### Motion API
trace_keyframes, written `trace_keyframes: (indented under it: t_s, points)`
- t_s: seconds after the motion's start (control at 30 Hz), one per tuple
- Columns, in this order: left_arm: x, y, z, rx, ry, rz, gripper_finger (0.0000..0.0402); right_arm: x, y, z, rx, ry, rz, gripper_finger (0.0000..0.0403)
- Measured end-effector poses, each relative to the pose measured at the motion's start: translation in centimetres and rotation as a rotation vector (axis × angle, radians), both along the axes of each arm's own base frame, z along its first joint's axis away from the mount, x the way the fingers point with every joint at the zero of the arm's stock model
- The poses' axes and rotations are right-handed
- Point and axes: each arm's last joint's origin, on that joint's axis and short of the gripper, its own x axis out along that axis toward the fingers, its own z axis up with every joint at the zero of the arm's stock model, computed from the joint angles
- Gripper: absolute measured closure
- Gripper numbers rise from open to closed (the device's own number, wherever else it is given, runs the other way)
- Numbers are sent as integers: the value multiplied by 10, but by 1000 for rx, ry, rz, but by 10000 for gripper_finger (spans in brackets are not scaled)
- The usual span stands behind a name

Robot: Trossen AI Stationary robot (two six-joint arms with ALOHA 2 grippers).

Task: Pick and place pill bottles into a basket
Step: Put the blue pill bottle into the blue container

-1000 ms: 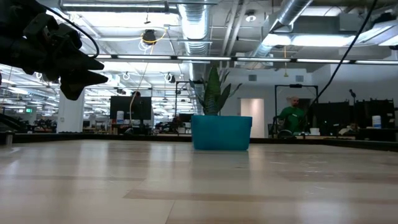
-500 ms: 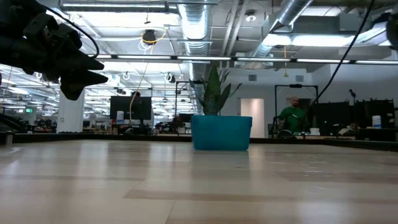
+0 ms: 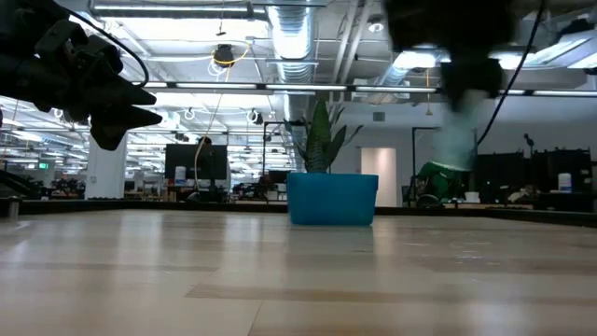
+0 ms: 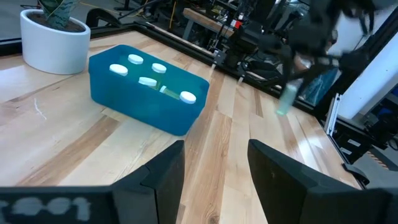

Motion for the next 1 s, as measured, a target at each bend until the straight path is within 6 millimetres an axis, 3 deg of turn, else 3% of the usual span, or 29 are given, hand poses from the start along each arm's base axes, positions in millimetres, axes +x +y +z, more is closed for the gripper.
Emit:
trace_keyframes:
  t_s: [0.23,0.37,0.5,0.73,1.0]
  points:
    - [0,0,0,0,0,0,237,39,-86,44,-81,-188,-17,279]
    - [0,0,0,0,0,0,237,59,-132,56,-134,-234,11,292]
    - [0,0,0,0,1,0,237,77,-169,59,-183,-174,37,295]
    - [0,0,0,0,1,0,237,95,-211,46,-201,3,64,277]
    - [0,0,0,0,0,0,237,99,-224,43,-219,-21,79,290]
